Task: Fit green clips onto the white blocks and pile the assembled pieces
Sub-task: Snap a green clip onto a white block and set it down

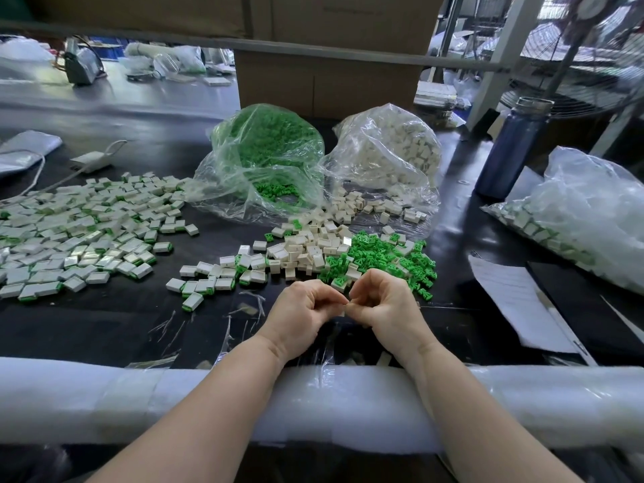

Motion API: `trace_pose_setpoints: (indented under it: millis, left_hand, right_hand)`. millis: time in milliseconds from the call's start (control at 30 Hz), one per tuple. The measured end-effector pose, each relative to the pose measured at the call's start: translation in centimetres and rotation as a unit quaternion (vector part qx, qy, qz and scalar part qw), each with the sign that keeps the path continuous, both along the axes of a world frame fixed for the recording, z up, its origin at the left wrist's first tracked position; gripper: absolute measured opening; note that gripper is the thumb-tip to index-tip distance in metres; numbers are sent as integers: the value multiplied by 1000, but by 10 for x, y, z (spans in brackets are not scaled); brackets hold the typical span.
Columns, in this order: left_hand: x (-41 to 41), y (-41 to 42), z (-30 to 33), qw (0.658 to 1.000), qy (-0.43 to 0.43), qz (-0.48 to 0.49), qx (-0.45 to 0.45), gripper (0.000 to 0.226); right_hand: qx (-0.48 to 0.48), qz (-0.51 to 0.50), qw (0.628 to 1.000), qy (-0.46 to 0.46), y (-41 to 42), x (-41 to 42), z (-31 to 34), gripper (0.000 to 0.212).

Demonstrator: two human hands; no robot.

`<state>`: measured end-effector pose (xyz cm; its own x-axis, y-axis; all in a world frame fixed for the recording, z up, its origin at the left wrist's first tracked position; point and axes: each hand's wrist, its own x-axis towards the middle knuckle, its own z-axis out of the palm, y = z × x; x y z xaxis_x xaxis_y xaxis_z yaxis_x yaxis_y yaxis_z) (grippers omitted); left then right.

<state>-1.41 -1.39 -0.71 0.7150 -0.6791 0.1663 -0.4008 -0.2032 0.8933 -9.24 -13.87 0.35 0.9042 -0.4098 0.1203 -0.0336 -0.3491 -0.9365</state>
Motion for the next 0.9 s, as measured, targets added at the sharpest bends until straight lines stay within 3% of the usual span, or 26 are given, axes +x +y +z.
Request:
trace_pose_setpoints:
  millis: [233, 333, 400, 500, 633, 900]
  left_hand:
    - [1, -1, 2, 996, 51, 50, -55, 16]
    - [2, 1, 2, 994, 63, 66, -63, 15]
    - [3, 1, 2, 992, 75, 70, -70, 16]
    - [2, 0, 3, 992, 80, 69, -71, 16]
    - [3, 1, 2, 992, 89, 57, -71, 15]
    - [2, -1, -2, 998, 55, 34, -22, 7]
  right_hand:
    - [-31, -80, 995, -46, 2, 4, -4, 11]
    - [-43, -125, 991, -25, 0, 3, -5, 30]
    - [-64, -101, 993, 19, 0, 3, -6, 29]
    - [-134, -87, 987, 30, 2, 3, -6, 7]
    - [-74, -24, 996, -41, 4, 0, -2, 27]
    - [-83, -64, 994, -35, 0, 4, -7, 6]
